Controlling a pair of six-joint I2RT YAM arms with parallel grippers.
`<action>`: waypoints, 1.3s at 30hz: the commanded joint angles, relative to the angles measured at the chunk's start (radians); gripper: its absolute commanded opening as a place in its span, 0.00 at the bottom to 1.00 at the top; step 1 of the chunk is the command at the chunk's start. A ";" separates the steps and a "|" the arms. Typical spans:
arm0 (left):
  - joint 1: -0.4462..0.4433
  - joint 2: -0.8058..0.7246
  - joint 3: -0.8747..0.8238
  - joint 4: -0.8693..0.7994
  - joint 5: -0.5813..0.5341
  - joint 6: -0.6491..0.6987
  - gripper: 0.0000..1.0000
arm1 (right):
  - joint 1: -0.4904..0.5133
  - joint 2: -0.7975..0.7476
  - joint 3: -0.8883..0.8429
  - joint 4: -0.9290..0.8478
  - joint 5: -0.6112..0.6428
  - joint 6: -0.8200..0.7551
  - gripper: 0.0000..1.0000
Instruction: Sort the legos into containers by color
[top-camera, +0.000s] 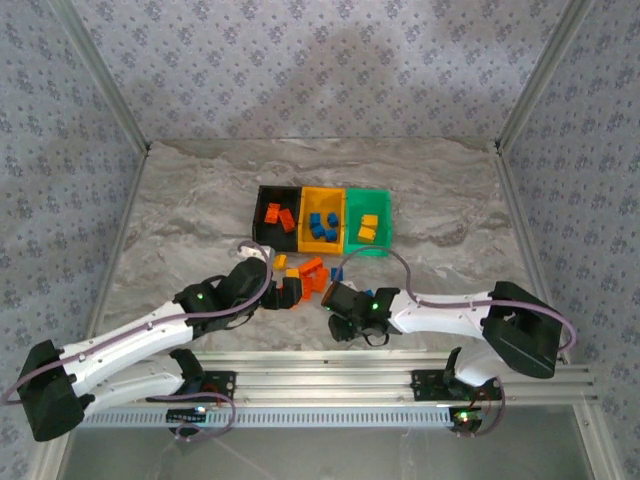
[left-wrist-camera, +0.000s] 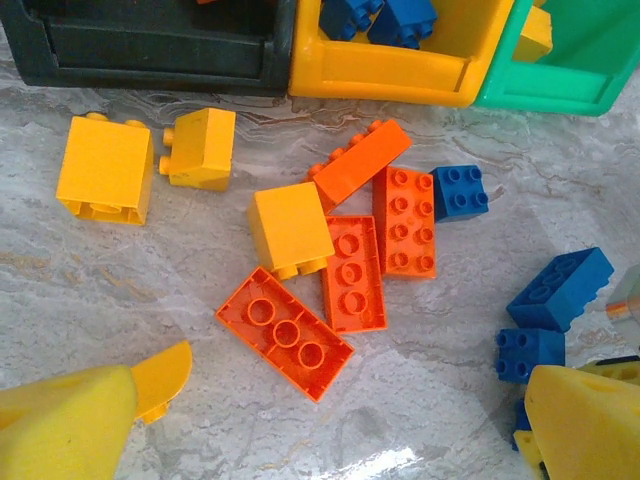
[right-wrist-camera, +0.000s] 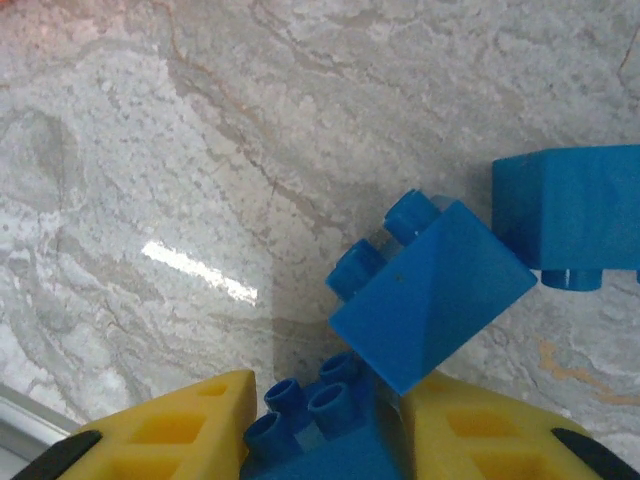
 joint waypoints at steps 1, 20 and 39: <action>0.004 -0.018 0.004 -0.042 -0.035 -0.011 1.00 | 0.008 -0.067 0.021 -0.051 -0.010 -0.005 0.35; 0.005 -0.123 -0.058 -0.083 -0.079 -0.069 1.00 | -0.417 0.183 0.578 -0.051 -0.041 -0.198 0.35; 0.007 -0.145 -0.059 -0.150 -0.109 -0.071 1.00 | -0.479 0.494 0.923 -0.108 0.014 -0.216 0.70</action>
